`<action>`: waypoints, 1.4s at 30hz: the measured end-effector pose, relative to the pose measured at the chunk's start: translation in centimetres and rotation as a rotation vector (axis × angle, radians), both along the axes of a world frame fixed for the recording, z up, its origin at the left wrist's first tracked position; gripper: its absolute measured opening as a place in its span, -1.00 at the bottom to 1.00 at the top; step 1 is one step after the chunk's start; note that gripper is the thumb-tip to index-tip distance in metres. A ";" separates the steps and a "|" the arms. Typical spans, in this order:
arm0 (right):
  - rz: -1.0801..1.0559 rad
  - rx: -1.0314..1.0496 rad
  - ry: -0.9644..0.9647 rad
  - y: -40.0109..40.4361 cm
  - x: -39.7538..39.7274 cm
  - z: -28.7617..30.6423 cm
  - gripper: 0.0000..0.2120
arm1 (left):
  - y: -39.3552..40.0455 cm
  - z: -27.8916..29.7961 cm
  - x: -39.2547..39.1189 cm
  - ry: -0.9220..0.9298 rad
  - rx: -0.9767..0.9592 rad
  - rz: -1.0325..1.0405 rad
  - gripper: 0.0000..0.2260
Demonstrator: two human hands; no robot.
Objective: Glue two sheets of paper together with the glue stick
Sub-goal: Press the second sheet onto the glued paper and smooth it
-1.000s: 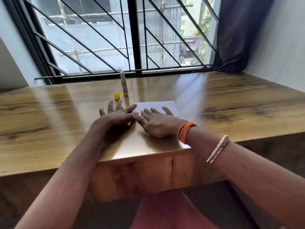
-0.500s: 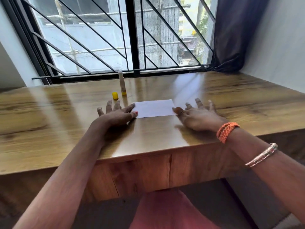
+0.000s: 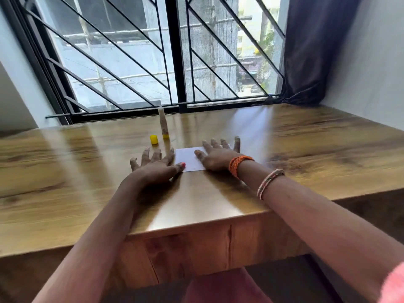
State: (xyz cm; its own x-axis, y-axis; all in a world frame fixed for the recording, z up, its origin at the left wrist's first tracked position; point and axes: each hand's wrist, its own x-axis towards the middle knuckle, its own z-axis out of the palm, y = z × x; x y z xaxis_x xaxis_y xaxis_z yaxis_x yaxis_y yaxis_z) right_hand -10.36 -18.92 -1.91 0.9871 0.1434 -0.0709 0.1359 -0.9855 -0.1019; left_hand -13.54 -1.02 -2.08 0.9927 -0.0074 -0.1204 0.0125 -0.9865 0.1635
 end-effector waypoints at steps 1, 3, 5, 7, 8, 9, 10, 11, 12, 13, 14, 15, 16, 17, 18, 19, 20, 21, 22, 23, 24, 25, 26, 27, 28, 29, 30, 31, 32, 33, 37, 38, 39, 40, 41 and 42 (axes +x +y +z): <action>-0.037 -0.001 -0.009 -1.1 0.4 -0.1 -0.38 | 0.1 -0.1 0.2 0.004 0.000 0.004 -0.40; -0.087 -0.001 -0.022 -3.0 1.0 -0.4 -0.39 | 0.3 -0.1 0.5 0.002 -0.017 0.008 -0.39; -0.099 0.006 -0.036 -4.1 1.5 -0.5 -0.40 | 0.0 0.3 0.7 -0.038 -0.100 -0.024 -0.42; -0.095 0.009 -0.027 -4.3 2.0 -0.6 -0.41 | -0.7 0.8 0.8 -0.116 -0.284 -0.049 -0.51; -0.095 0.014 -0.018 -4.3 2.2 -0.6 -0.41 | -1.2 1.0 0.9 -0.160 -0.378 -0.033 -0.53; -0.096 0.024 -0.010 -4.1 2.3 -0.5 -0.41 | -1.6 1.3 1.2 -0.202 -0.436 0.002 -0.54; -0.097 0.036 -0.014 -4.0 2.5 -0.4 -0.41 | -2.2 1.5 1.6 -0.241 -0.439 0.038 -0.56; -0.093 0.046 -0.040 -3.9 2.6 -0.1 -0.41 | -2.6 1.7 1.9 -0.273 -0.383 0.065 -0.57; -0.084 0.052 -0.089 -3.7 2.6 0.2 -0.43 | -3.0 1.7 2.3 -0.289 -0.273 0.070 -0.56; -0.073 0.049 -0.148 -3.5 2.7 0.5 -0.46 | -3.4 1.6 2.7 -0.289 -0.136 0.054 -0.53; -0.059 0.037 -0.196 -3.3 2.7 0.7 -0.48 | -3.9 1.4 3.1 -0.282 -0.008 0.034 -0.49; -0.045 0.018 -0.226 -3.1 2.7 0.9 -0.49 | -4.3 1.2 3.4 -0.271 0.072 0.025 -0.47; -0.034 -0.002 -0.248 -3.1 2.8 0.9 -0.50 | -4.7 1.1 3.6 -0.257 0.100 0.033 -0.46; -0.023 -0.021 -0.265 -3.1 2.9 0.9 -0.52 | -4.8 1.1 3.9 -0.242 0.088 0.050 -0.46; -0.011 -0.038 -0.279 -3.1 3.0 0.9 -0.54 | -4.9 1.0 4.2 -0.231 0.051 0.072 -0.47; 0.001 -0.045 -0.295 -3.2 3.2 0.8 -0.56 | -4.8 1.1 4.6 -0.232 0.007 0.090 -0.50; 0.013 -0.042 -0.307 -3.3 3.4 0.8 -0.58 | -4.7 1.1 4.9 -0.243 -0.029 0.098 -0.55; 0.025 -0.029 -0.322 -3.5 3.5 0.7 -0.60 | -4.6 0.9 4.9 -0.261 -0.046 0.097 -0.59; 0.039 -0.011 -0.346 -3.5 3.8 0.9 -0.61 | -4.4 0.8 5.2 -0.281 -0.051 0.092 -0.62; 0.051 0.009 -0.366 -3.6 3.9 0.9 -0.64 | -4.3 0.7 5.3 -0.285 -0.046 0.086 -0.63; 0.058 0.032 -0.383 -3.5 3.8 0.9 -0.66 | -4.3 0.5 5.2 -0.277 -0.043 0.078 -0.63; 0.064 0.064 -0.404 -3.5 3.8 0.8 -0.69 | -4.3 0.4 5.3 -0.281 -0.050 0.069 -0.64; 0.063 0.102 -0.421 -3.3 3.9 0.8 -0.71 | -4.3 0.6 5.5 -0.298 -0.082 0.060 -0.66; 0.058 0.134 -0.427 -3.2 4.0 0.8 -0.73 | -4.2 0.8 5.6 -0.312 -0.155 0.051 -0.70; 0.055 0.156 -0.427 -3.1 4.1 0.9 -0.74 | -4.1 1.1 5.7 -0.318 -0.271 0.043 -0.75; 0.054 0.179 -0.425 -3.0 4.4 0.8 -0.74 | -4.0 1.3 5.9 -0.306 -0.416 0.040 -0.80; 0.057 0.221 -0.424 -3.1 4.8 0.9 -0.75 | -3.8 1.5 6.1 -0.289 -0.564 0.041 -0.80; 0.067 0.292 -0.424 -3.2 5.1 1.0 -0.76 | -3.7 1.7 6.2 -0.268 -0.712 0.042 -0.78; 0.087 0.388 -0.424 -3.4 5.3 1.1 -0.77 | -3.6 1.7 6.1 -0.260 -0.847 0.035 -0.76; 0.116 0.484 -0.421 -3.6 5.4 1.3 -0.77 | -3.6 1.7 6.0 -0.271 -0.946 0.019 -0.74; 0.296 0.718 -0.372 -3.6 4.8 1.7 -0.84 | -4.0 1.7 5.2 -0.370 -1.103 -0.056 -0.75; 0.329 0.738 -0.377 -3.4 4.6 1.7 -0.86 | -4.3 1.9 5.0 -0.408 -1.109 -0.064 -0.82; 0.350 0.745 -0.390 -3.4 4.5 1.5 -0.87 | -4.5 2.0 4.8 -0.448 -1.111 -0.067 -0.87; 0.365 0.752 -0.403 -3.3 4.4 1.5 -0.87 | -4.7 2.1 4.7 -0.483 -1.121 -0.062 -0.86; 0.373 0.756 -0.417 -3.3 4.4 1.4 -0.88 | -4.8 2.2 4.6 -0.507 -1.150 -0.045 -0.83; 0.375 0.756 -0.430 -3.4 4.5 1.5 -0.87 | -4.9 2.2 4.5 -0.519 -1.195 -0.019 -0.81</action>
